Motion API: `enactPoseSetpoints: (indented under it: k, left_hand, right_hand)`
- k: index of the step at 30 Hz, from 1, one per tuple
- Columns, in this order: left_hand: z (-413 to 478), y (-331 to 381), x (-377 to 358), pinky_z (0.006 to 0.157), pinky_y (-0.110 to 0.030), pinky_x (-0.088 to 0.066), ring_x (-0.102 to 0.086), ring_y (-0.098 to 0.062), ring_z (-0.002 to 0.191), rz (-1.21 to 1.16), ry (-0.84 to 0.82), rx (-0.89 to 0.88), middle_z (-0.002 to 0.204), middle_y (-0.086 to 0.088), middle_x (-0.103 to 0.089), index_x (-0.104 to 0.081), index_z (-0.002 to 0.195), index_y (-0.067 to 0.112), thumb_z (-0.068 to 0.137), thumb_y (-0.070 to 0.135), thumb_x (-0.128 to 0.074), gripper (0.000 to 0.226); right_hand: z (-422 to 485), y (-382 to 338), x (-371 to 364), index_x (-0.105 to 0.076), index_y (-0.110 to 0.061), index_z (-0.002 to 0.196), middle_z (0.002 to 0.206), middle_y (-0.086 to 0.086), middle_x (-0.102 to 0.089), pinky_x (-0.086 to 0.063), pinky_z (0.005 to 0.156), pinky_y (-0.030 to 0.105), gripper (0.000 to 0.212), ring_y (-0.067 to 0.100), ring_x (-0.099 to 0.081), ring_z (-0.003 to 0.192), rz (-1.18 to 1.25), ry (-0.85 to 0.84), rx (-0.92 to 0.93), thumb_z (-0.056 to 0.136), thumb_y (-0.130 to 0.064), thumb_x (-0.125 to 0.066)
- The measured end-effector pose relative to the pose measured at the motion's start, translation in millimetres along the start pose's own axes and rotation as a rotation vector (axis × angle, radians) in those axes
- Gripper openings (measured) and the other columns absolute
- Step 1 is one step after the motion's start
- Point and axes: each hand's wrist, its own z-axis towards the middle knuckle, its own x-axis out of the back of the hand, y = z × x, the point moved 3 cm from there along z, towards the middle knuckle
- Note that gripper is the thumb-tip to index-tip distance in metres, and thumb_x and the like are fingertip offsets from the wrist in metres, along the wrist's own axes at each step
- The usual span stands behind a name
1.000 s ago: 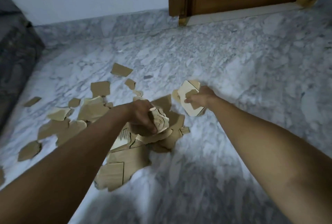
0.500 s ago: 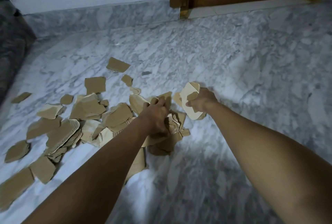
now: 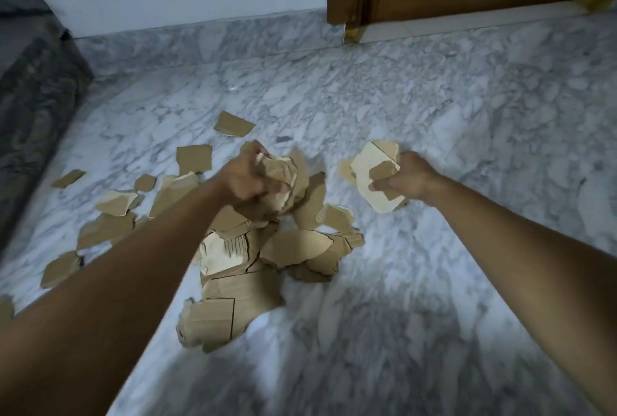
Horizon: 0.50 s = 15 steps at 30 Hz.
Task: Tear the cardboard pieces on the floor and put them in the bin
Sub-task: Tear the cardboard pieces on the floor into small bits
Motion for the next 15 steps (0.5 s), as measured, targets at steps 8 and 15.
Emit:
enactPoseSetpoints:
  k: [8,15]
  left_hand:
    - [-27,-29,14,0.054,-0.018,-0.039,-0.057,-0.008,0.061,0.174,-0.074,0.115,0.056,0.015,-0.060,-0.058,0.061,0.025,0.065,0.020,-0.091,0.033]
    - [-48,-59,21,0.068,-0.029,-0.043,-0.060,-0.020,0.073,0.295,-0.088,0.145,0.068,0.005,-0.061,-0.056,0.065,0.025,0.067,0.025,-0.090,0.034]
  right_hand:
    - [-57,-49,-71,-0.057,-0.011,0.110,0.107,0.002,-0.068,-0.059,0.068,0.036,0.065,0.020,-0.067,0.092,-0.230,-0.460,0.097,0.060,-0.033,-0.094]
    - [-85,-64,-144,-0.059,-0.018,0.095,0.108,0.006,-0.066,-0.045,0.102,0.046,0.051,0.034,-0.061,0.108,-0.681,-0.344,0.344,0.067,-0.055,-0.081]
